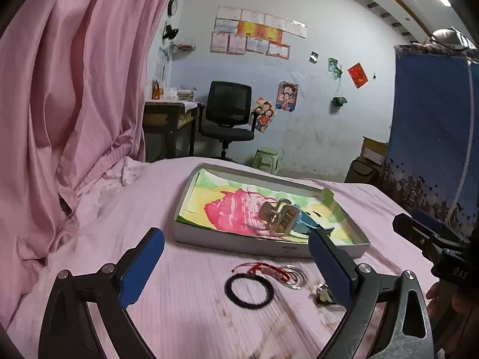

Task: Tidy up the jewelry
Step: 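Withdraw both tools from the tray toward the remaining items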

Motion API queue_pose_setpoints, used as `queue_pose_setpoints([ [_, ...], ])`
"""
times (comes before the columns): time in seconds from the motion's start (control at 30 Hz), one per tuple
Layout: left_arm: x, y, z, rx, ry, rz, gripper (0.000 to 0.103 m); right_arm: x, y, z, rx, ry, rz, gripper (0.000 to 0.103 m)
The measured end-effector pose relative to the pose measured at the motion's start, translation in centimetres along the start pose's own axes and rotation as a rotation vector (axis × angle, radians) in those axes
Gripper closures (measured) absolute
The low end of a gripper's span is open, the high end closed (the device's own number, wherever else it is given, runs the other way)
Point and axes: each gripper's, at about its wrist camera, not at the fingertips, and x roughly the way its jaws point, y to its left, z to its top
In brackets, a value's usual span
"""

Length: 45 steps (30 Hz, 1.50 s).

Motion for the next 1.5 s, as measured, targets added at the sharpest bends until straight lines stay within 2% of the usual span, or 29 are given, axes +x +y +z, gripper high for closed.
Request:
queue_pose_setpoints([
  [0.37, -3.8, -1.7, -2.2, 0.045, -0.021, -0.016, 0.005, -4.3, -0.5, -2.1, 0.017, -0.014, -0.031, 0.001],
  [0.87, -6.1, -1.9, -4.3, 0.061, -0.022, -0.011, 0.005, -7.1, -0.5, -5.4, 0.022, 0.0, -0.061, 0.001],
  [1.27, -6.2, -2.1, -6.0, 0.058, 0.04, -0.008, 0.005, -6.6, -0.3, -7.1, -0.006, 0.072, -0.05, 0.001],
  [1.5, -5.2, -1.8, -6.7, 0.04, 0.115, 0.008, 0.005, -5.7, -0.1, -7.4, -0.017, 0.119, -0.034, 0.001],
])
